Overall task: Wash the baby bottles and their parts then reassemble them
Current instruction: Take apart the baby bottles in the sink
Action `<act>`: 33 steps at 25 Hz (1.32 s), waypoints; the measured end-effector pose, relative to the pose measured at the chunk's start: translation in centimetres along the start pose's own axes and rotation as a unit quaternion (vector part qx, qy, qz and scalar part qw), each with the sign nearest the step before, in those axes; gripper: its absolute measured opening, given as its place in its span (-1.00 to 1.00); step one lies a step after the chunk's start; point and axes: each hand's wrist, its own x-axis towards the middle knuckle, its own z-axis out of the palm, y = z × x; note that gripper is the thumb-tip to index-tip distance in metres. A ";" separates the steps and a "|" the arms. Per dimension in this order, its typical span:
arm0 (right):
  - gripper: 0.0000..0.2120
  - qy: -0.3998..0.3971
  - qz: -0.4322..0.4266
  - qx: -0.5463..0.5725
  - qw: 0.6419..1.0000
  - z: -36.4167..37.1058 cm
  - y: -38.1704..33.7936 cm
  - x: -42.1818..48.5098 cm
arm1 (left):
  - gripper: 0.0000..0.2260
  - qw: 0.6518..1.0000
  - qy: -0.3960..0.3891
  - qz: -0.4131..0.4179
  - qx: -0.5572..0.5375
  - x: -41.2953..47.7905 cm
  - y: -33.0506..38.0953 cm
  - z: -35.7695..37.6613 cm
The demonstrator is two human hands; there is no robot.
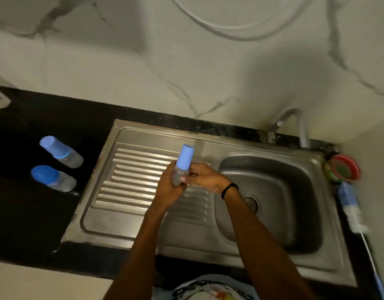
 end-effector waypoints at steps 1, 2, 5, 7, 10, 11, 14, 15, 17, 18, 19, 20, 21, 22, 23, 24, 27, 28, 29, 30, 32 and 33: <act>-0.53 0.020 0.005 0.026 0.999 -1.0 0.6 -1.9 | -0.50 1.000 -0.016 0.007 0.012 -0.8 0.5 1.3; -0.55 0.053 0.003 0.061 0.997 -1.9 1.4 -3.5 | -0.52 0.999 -0.028 0.015 0.020 -1.6 0.8 2.7; -0.53 0.233 -0.033 0.124 0.964 -5.2 4.3 -8.2 | -0.48 0.993 -0.037 0.020 0.109 -4.5 2.4 9.5; -0.59 0.304 -0.043 0.121 0.944 -7.5 6.4 -10.9 | -0.38 0.985 -0.044 0.010 0.165 -7.0 3.8 14.6; -0.62 0.341 -0.027 0.167 0.925 -10.9 9.6 -14.2 | -0.37 0.983 -0.042 -0.013 0.179 -9.9 6.7 21.0; -0.56 0.348 -0.013 0.181 0.920 -11.8 10.3 -15.1 | -0.37 0.984 -0.033 -0.025 0.172 -10.3 7.3 22.5; -0.49 0.376 0.034 0.236 0.895 -13.7 12.3 -17.0 | -0.31 0.985 -0.005 -0.031 0.169 -11.4 8.3 25.7; -0.54 0.389 0.047 0.257 0.883 -14.4 12.6 -17.4 | -0.29 0.984 -0.001 -0.029 0.177 -11.7 8.6 26.5; -0.66 0.416 0.061 0.276 0.864 -15.8 13.1 -17.9 | -0.34 0.982 -0.011 -0.032 0.188 -11.9 9.2 27.8; -0.72 0.422 0.066 0.278 0.861 -16.4 13.3 -17.9 | -0.39 0.981 -0.023 -0.036 0.188 -11.8 9.4 28.1; -0.78 0.421 0.068 0.280 0.860 -16.8 13.4 -18.1 | -0.44 0.982 -0.043 -0.046 0.178 -11.6 9.7 28.1; -0.85 0.420 0.074 0.283 0.859 -17.0 13.4 -18.1 | -0.48 0.985 -0.063 -0.062 0.148 -11.4 9.9 27.9; -0.92 0.418 0.078 0.289 0.858 -17.1 13.1 -18.3 | -0.52 0.988 -0.087 -0.090 0.096 -11.2 9.7 27.5; -0.93 0.414 0.077 0.295 0.858 -17.1 12.9 -18.4 | -0.57 0.985 -0.111 -0.128 0.016 -11.0 9.3 27.1; -0.86 0.409 0.070 0.298 0.860 -17.2 12.6 -18.5 | -0.61 0.972 -0.132 -0.178 -0.074 -10.8 9.2 26.6; -0.80 0.404 0.062 0.298 0.863 -17.1 12.4 -18.4 | -0.64 0.952 -0.162 -0.218 -0.143 -10.9 9.4 26.3; -0.74 0.413 0.069 0.264 0.869 -16.4 12.5 -17.7 | -0.49 0.964 -0.183 -0.189 -0.033 -10.6 9.9 26.6; -0.75 0.421 0.075 0.248 0.869 -16.2 12.5 -17.4 | -0.41 0.973 -0.166 -0.135 0.086 -10.3 9.8 27.1; -0.78 0.427 0.080 0.234 0.870 -15.9 12.3 -17.2 | -0.38 0.972 -0.134 -0.106 0.159 -10.1 9.9 27.5; -0.80 0.429 0.085 0.228 0.870 -15.9 12.2 -16.9 | -0.43 0.971 -0.117 -0.093 0.188 -10.0 9.8 27.6; -0.73 0.417 0.084 0.243 0.872 -16.2 12.0 -16.5 | -0.58 0.973 -0.152 -0.171 0.025 -9.2 9.7 26.7; -0.69 0.409 0.081 0.264 0.870 -16.2 11.9 -16.5 | -0.63 0.948 -0.194 -0.237 -0.086 -9.0 10.0 26.0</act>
